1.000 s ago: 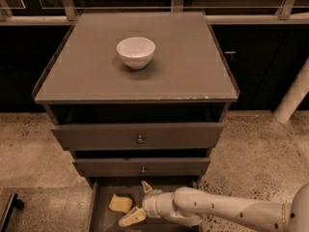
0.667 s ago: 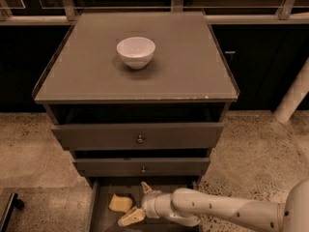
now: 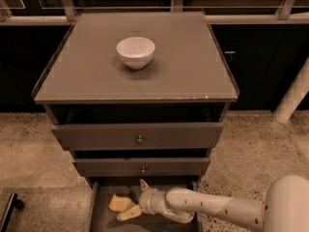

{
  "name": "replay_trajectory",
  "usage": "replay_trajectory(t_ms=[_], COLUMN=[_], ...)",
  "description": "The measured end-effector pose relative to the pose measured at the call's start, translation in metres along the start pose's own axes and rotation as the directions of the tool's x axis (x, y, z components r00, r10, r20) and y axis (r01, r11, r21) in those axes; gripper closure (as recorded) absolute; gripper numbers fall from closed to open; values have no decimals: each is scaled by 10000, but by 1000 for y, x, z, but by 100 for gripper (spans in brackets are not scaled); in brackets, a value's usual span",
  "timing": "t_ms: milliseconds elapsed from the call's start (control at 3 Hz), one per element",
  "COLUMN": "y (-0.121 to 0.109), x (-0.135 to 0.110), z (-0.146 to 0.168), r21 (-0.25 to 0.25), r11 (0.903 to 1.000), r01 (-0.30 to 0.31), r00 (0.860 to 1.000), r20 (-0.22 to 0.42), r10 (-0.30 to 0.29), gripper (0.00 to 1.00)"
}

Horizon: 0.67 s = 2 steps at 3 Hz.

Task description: Pick sponge from bottom drawer and place on counter

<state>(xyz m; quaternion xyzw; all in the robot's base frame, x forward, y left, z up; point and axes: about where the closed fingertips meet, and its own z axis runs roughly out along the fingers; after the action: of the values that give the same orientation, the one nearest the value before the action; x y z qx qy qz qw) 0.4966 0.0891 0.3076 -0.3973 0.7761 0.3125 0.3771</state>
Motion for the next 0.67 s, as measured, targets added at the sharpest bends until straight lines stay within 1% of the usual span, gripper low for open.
replay_trajectory(t_ms=[333, 667], y=[3, 1], x=[2, 21], z=[0, 16], r21=[125, 538], r11=[9999, 9984], r01=[39, 172], r00=[9999, 9987], r20=[-123, -486], r10=[-37, -146], gripper=[0, 0])
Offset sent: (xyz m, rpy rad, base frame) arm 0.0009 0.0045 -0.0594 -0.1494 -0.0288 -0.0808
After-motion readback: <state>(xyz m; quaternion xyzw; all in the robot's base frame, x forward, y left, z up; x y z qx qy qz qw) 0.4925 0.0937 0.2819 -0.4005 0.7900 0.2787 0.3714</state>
